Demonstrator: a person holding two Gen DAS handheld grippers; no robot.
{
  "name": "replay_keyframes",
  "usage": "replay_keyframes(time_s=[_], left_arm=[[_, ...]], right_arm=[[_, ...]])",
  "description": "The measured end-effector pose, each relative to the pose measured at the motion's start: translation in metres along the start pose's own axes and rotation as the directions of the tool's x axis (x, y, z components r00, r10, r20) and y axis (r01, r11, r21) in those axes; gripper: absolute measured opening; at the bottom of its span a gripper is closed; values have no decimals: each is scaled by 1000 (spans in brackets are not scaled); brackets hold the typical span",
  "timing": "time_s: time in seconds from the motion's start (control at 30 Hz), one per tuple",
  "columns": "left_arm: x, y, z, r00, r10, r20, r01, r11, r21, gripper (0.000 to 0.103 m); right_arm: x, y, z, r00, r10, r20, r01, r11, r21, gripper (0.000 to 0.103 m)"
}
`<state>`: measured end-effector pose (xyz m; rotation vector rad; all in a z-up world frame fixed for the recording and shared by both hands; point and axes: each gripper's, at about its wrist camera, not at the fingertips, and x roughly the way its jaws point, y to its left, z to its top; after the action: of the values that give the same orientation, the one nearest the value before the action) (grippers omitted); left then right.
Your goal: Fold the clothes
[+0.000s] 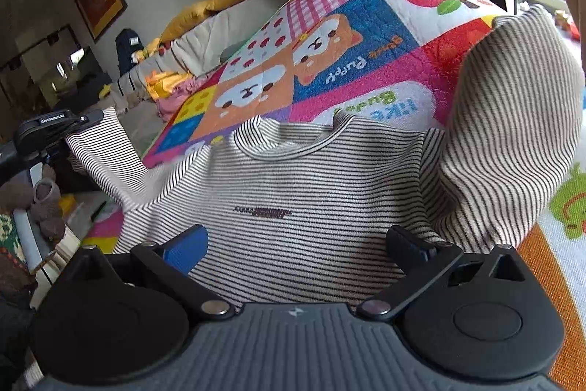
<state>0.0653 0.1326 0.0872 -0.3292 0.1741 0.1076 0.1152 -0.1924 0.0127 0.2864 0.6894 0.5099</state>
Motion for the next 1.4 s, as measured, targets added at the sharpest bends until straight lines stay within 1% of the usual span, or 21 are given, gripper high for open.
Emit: replay_keyframes(time_s=[0.07,0.13,0.17,0.2,0.27,0.3,0.33,0.37,0.4,0.53,0.57,0.63,0.7,0.77,0.83,0.9,1.0,1.1,1.23,1.33,1.4], left_arm=[[-13,-44,6,989,-146,9,144,981,132,13],[-19,-85,-2,961,-276,-35,276,929,247,14],[-18,-102,-11,938,-334,-89,345,896,280,24],[-17,-119,-22,910,-387,-152,415,857,306,42],[-11,-145,-52,845,-443,-300,529,779,338,66],[-11,-153,-67,823,-443,-357,559,745,364,72],[-13,-158,-80,811,-435,-392,576,715,397,74],[-16,-159,-90,809,-423,-409,580,689,434,83],[-19,-158,-97,820,-401,-410,567,670,479,94],[-20,-136,-112,889,-269,-370,454,610,650,97],[-17,-128,-115,901,-232,-367,430,595,679,97],[-7,-113,-119,908,-169,-385,407,579,706,97],[-5,-101,-121,907,-127,-401,397,574,716,97],[-1,-93,-122,916,-95,-389,372,563,738,97],[4,-87,-122,929,-68,-364,339,548,764,97],[9,-80,-120,940,-48,-339,307,554,774,99],[15,-67,-109,955,-6,-296,239,603,761,100],[17,-52,-97,964,36,-264,176,660,730,100],[18,-33,-92,956,62,-285,155,719,677,100],[14,-30,-87,952,30,-303,182,742,646,99],[10,-31,-82,945,-19,-326,227,756,613,99]], right_arm=[[-18,-9,5,998,14,59,-17,998,56,103],[-43,-13,10,990,-29,138,20,998,62,103],[-55,-14,12,983,-57,174,47,997,59,103],[-67,-16,13,974,-86,209,76,996,57,103],[-84,-17,15,956,-154,248,147,988,47,103],[-92,-18,15,947,-184,262,180,983,42,103],[-98,-18,16,939,-212,272,211,977,33,103],[-103,-17,15,931,-235,278,238,971,23,103],[-107,-16,15,923,-259,283,267,964,10,103],[-102,-2,13,906,-337,258,376,919,-119,103],[-94,5,10,900,-361,243,407,896,-178,103],[-75,19,5,881,-419,219,469,833,-294,103],[-54,28,-3,833,-504,229,553,743,-377,103],[-33,37,-10,776,-580,248,622,641,-449,103],[-24,35,-7,746,-612,261,656,611,-443,103],[-18,32,-3,725,-636,263,676,587,-445,103],[-10,28,-3,692,-669,271,703,537,-467,103],[-10,31,-3,686,-665,295,712,531,-459,103],[5,36,-2,690,-659,298,697,496,-518,103],[22,40,-2,705,-645,295,674,479,-562,103],[23,46,1,688,-642,339,696,451,-559,103]])
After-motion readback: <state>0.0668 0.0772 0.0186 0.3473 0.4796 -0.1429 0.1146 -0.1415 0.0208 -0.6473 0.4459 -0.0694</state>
